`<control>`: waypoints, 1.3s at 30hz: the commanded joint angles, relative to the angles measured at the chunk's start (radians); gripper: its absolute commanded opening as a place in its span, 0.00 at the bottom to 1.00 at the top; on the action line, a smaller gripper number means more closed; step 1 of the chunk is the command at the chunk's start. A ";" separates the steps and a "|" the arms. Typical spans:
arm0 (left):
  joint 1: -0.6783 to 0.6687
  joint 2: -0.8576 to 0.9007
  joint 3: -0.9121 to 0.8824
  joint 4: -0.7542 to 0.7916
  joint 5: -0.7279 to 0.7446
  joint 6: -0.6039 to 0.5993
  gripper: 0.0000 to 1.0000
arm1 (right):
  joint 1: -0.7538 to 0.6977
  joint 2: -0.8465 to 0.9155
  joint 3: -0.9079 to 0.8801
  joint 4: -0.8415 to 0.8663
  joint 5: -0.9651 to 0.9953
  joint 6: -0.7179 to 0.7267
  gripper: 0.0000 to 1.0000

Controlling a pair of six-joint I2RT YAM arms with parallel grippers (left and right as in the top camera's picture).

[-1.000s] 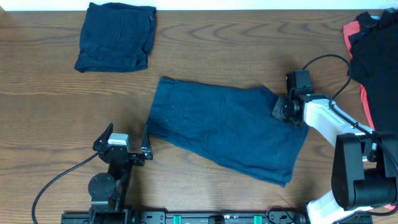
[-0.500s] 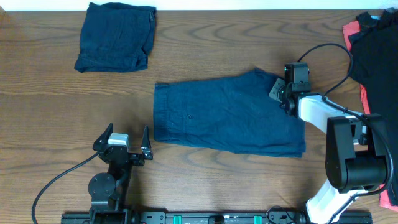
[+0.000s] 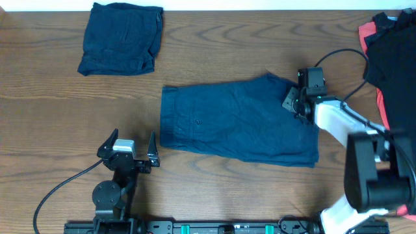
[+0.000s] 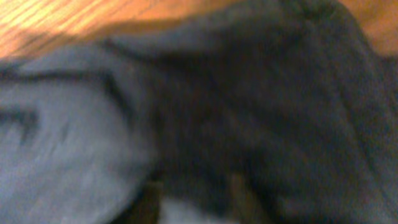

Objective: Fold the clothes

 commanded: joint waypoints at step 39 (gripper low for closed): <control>0.003 0.002 0.034 0.188 0.264 -0.108 0.98 | 0.009 -0.689 -0.005 -0.496 -0.271 -0.141 0.99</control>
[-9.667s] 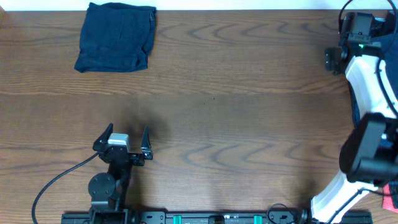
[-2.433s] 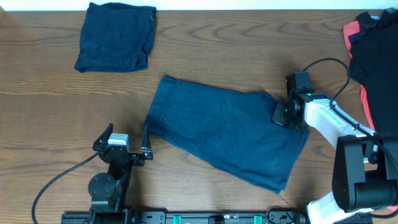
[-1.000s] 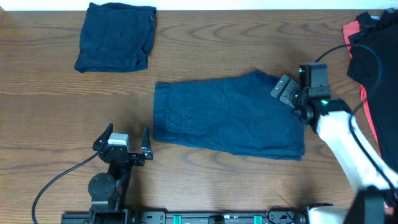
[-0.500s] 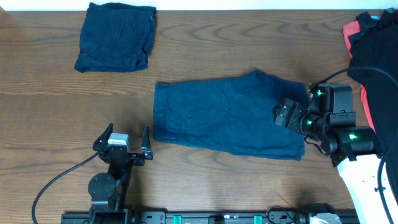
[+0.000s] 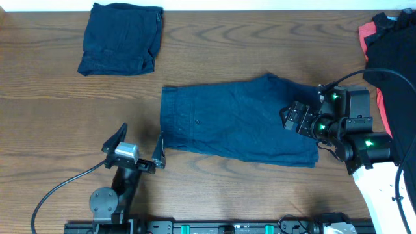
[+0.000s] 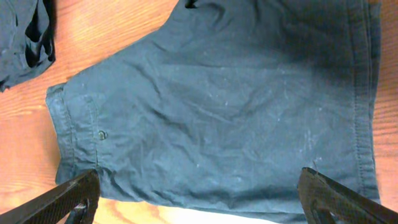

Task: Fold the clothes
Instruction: 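Retract the right gripper back toward the right stack, then grasp the left leg edge of the shorts with the left gripper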

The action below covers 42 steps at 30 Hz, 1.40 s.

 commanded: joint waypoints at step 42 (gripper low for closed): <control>0.109 1.584 0.948 -0.699 0.193 0.117 0.98 | -0.547 0.332 0.148 0.065 0.122 -0.126 0.99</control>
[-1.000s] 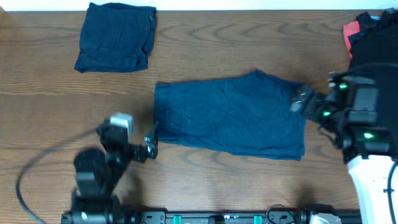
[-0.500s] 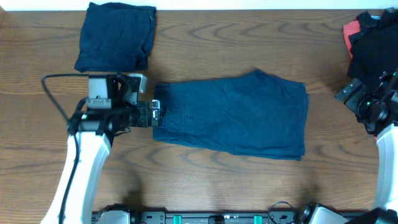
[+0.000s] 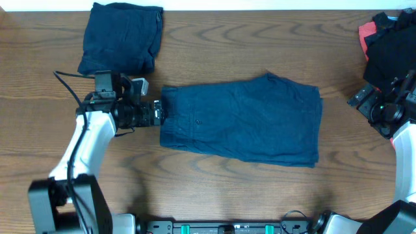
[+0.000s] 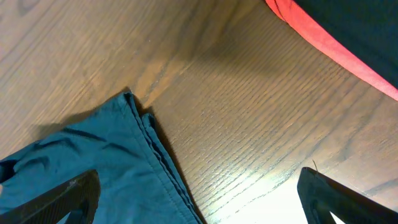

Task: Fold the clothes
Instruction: 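Grasp the left leg edge of the shorts with the left gripper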

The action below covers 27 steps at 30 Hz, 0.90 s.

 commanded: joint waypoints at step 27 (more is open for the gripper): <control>0.013 0.307 0.002 0.031 0.219 0.028 0.98 | -0.006 0.006 0.012 -0.001 0.010 -0.016 0.99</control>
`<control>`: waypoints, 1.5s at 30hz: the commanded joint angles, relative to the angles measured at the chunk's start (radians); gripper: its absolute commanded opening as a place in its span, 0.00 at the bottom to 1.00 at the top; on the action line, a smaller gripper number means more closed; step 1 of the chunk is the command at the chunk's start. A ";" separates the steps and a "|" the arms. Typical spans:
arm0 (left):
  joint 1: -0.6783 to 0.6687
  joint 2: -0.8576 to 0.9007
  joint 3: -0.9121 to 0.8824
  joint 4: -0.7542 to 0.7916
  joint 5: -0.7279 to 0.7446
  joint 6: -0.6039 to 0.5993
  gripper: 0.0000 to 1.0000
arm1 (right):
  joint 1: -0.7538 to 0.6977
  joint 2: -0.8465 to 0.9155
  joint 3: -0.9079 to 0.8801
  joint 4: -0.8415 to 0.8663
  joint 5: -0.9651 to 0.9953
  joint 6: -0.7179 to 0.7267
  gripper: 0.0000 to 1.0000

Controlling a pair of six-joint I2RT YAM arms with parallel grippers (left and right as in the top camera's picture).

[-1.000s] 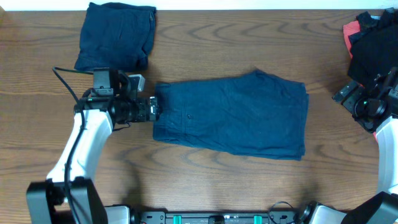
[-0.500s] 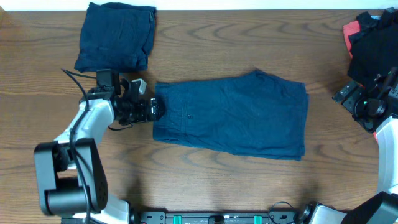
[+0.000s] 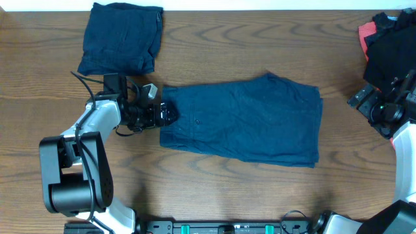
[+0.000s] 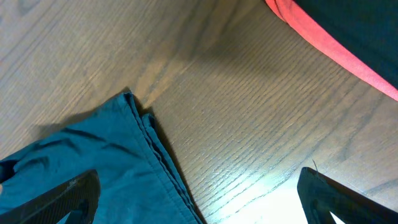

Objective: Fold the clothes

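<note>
The navy shorts (image 3: 240, 120) lie flat across the middle of the table, waistband to the left, leg ends to the right. My left gripper (image 3: 167, 114) sits low over the waistband's left edge; whether its fingers have closed on the cloth does not show. My right gripper (image 3: 361, 104) hovers off the shorts' right side, near the table's right edge. In the right wrist view the right gripper (image 4: 199, 198) stands wide open with nothing between the fingers, and a hem corner of the shorts (image 4: 93, 162) lies below left.
A folded dark garment (image 3: 121, 38) lies at the back left. A pile of black and red clothes (image 3: 389, 39) sits at the back right, its red edge (image 4: 336, 53) close to my right gripper. Bare wooden table (image 3: 214, 188) runs along the front.
My left gripper has shifted a little to the right, from just beside the waistband to over its edge, and the left arm is bent more. The right arm and the shorts have not moved.
At first my right gripper was down on the shorts' upper right corner and the left arm rested at the front. Then the right gripper was up and open over the leg ends. Later it was off at the right edge, with the left gripper at the waistband, where it is now.
</note>
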 commanded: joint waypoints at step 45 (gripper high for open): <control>0.004 0.159 0.077 -0.172 -0.343 -0.066 0.06 | -0.006 0.006 0.012 0.000 0.010 -0.016 0.99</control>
